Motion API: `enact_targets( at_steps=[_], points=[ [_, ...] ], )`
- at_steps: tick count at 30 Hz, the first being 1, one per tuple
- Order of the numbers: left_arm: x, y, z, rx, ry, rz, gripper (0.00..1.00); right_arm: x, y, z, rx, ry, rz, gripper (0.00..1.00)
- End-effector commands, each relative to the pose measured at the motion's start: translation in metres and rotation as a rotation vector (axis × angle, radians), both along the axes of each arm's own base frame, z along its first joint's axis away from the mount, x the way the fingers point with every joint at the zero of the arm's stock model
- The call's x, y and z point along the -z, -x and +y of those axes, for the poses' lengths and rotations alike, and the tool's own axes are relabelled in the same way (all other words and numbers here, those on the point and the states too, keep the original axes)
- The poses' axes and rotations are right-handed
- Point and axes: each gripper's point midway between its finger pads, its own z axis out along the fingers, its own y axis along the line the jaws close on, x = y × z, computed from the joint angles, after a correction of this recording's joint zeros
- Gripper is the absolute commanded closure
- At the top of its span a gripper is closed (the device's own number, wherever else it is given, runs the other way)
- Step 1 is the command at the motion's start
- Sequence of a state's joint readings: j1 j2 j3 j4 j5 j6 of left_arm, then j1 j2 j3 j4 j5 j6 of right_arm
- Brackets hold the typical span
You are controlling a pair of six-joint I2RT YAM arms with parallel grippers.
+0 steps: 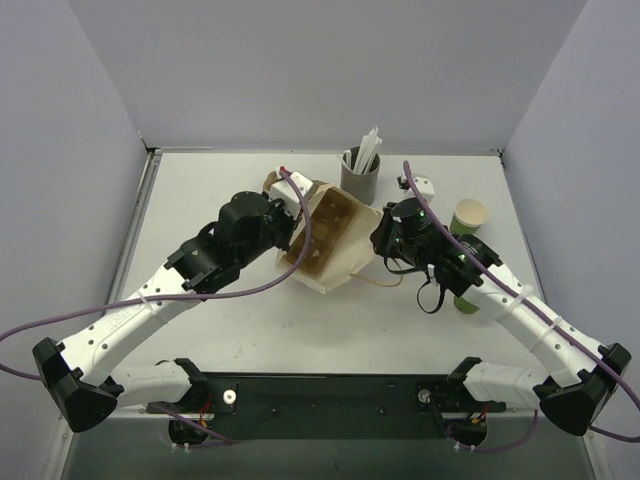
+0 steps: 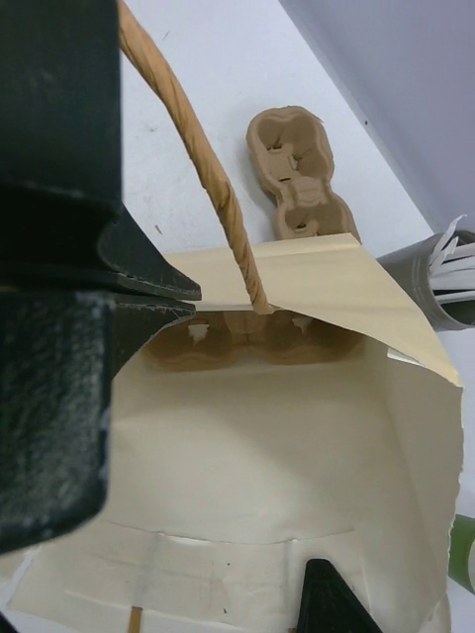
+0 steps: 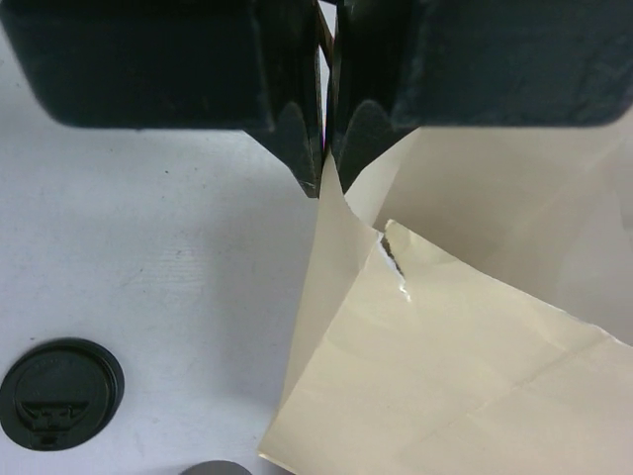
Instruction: Pack the takeout coffee
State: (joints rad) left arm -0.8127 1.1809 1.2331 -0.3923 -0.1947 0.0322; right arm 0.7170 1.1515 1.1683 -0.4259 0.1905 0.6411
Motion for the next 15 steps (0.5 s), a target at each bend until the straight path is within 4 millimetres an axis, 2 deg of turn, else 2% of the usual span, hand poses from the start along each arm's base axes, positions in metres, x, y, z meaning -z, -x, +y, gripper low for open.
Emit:
enact_targets(
  at_steps=[1,2,5,7,11,12,13,15],
  points=[
    [-0.044,-0.005,0.005,-0.02,0.086,-0.153,1.0,-0.028,-0.004,0.006,-0.021,-0.023,-0.13,1.0],
    [-0.042,-0.006,0.008,-0.036,0.088,-0.158,1.0,-0.033,-0.003,0.009,-0.039,-0.03,-0.143,1.0],
    [-0.056,-0.002,0.01,-0.04,0.155,-0.212,1.0,-0.045,-0.002,0.023,-0.088,-0.041,-0.189,1.0],
    [-0.058,0.0,0.01,-0.034,0.179,-0.228,1.0,-0.048,0.003,0.036,-0.142,-0.031,-0.223,1.0],
    [-0.059,0.005,0.015,-0.033,0.208,-0.287,1.0,-0.039,0.018,0.055,-0.212,-0.023,-0.237,1.0],
    [-0.075,0.007,0.018,-0.032,0.252,-0.344,1.0,-0.03,0.02,0.057,-0.219,-0.015,-0.226,1.0],
    [-0.068,0.008,0.019,-0.027,0.234,-0.357,1.0,-0.027,0.022,0.058,-0.221,-0.02,-0.223,1.0],
    [-0.071,0.01,0.023,-0.025,0.231,-0.383,1.0,-0.022,0.021,0.058,-0.211,-0.014,-0.213,1.0]
  ],
)
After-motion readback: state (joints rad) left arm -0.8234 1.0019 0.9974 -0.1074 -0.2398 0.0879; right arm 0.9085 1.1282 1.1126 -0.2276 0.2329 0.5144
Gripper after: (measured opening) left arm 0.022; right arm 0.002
